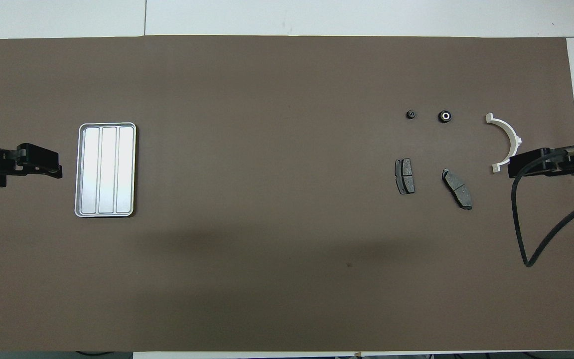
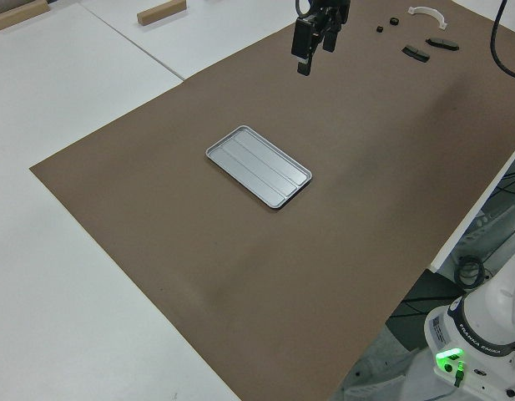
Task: Pick bearing gear from pile to tray
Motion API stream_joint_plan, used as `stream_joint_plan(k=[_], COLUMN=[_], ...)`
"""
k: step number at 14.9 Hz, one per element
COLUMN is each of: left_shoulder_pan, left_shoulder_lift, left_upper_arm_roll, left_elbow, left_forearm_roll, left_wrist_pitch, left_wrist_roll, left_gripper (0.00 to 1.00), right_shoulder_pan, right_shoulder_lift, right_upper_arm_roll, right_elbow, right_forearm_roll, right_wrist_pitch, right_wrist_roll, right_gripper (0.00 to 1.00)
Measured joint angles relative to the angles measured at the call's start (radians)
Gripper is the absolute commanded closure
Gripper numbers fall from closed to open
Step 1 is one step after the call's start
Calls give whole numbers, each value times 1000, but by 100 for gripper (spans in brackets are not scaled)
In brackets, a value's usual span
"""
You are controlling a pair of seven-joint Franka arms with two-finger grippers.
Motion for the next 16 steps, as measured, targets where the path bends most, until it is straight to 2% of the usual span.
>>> stream_joint_plan(k=[16], left_shoulder_pan=[0], left_shoulder_lift=[0], left_upper_arm_roll=[0], left_elbow=[0], left_forearm_roll=[0], left_wrist_pitch=[0], left_wrist_roll=[0], left_gripper=[0], right_shoulder_pan=[0], right_shoulder_lift=[-20], right_upper_arm_roll=[2], right_elbow=[1], right_forearm_roll=[1], right_wrist_pitch=[0], right_wrist_roll=[-15], right_gripper=[0])
